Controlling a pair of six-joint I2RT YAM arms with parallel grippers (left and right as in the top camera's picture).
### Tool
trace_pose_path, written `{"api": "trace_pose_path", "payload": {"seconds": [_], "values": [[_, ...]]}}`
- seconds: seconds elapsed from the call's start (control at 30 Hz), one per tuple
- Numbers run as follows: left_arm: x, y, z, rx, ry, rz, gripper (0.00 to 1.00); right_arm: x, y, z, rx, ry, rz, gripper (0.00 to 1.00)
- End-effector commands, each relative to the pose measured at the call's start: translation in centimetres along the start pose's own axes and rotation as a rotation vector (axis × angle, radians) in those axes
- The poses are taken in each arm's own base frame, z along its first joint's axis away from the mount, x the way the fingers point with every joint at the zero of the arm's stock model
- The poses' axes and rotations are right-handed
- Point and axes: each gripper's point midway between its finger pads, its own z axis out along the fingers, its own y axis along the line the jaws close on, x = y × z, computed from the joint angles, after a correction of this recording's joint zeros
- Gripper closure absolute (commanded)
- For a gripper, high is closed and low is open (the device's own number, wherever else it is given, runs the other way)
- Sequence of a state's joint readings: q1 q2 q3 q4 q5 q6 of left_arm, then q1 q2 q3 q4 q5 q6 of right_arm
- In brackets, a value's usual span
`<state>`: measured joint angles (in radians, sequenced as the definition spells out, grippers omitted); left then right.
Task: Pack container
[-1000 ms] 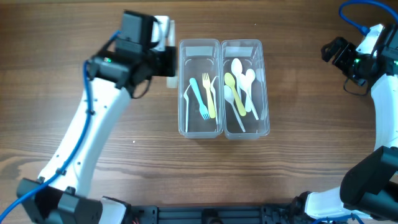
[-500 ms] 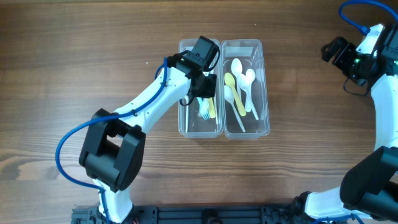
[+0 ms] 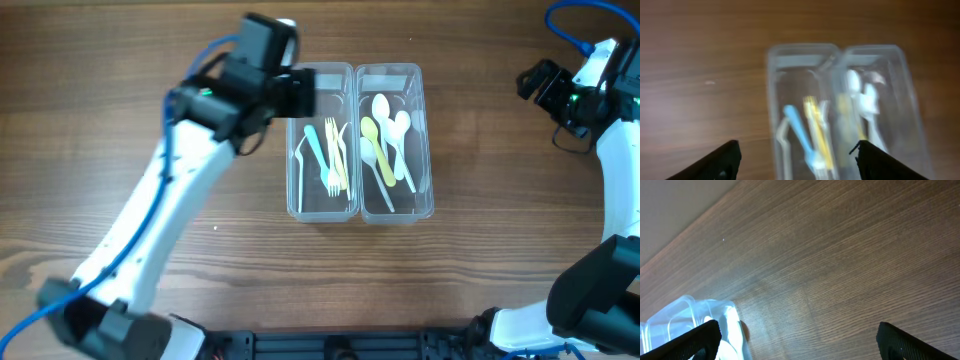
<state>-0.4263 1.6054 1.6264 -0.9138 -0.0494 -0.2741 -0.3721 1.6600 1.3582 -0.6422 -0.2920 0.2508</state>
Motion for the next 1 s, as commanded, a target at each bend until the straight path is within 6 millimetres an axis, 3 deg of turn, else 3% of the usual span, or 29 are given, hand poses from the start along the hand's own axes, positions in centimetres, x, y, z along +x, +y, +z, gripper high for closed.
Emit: {"api": "trace_pose_path", "payload": {"seconds": [0.0,0.03,0.17,0.73,0.8,0.97], "values": [[0.1,5.3,-0.7,-0.165,0.028,0.081,0.11,-0.7,0.7,-0.8,-0.023,-0.025,0.004,0.0],[0.6,6.0,-0.6,-0.18,0.054,0.076,0.0,-0.7,0.7,-0.8,-0.023,-0.025,0.005,0.0],[1.7,7.1,-0.8,-0.202,0.104,0.064,0.0,-0.7,0.7,-0.8,-0.023,-0.025,0.004,0.0],[2.2,6.1,-0.7,-0.144,0.127,0.057,0.0,-0.7,0.7,-0.8,-0.023,-0.025,0.005,0.0],[1.4,6.1,-0.6,-0.132,0.098,0.048,0.0,-0.7,0.7,-0.8,-0.023,-0.025,0.004,0.0],[-3.6,5.0,-2.1,-0.085,-0.124,0.043,0.0,-0.7,0.7,-0.8,-0.023,-0.025,0.004,0.0]]}}
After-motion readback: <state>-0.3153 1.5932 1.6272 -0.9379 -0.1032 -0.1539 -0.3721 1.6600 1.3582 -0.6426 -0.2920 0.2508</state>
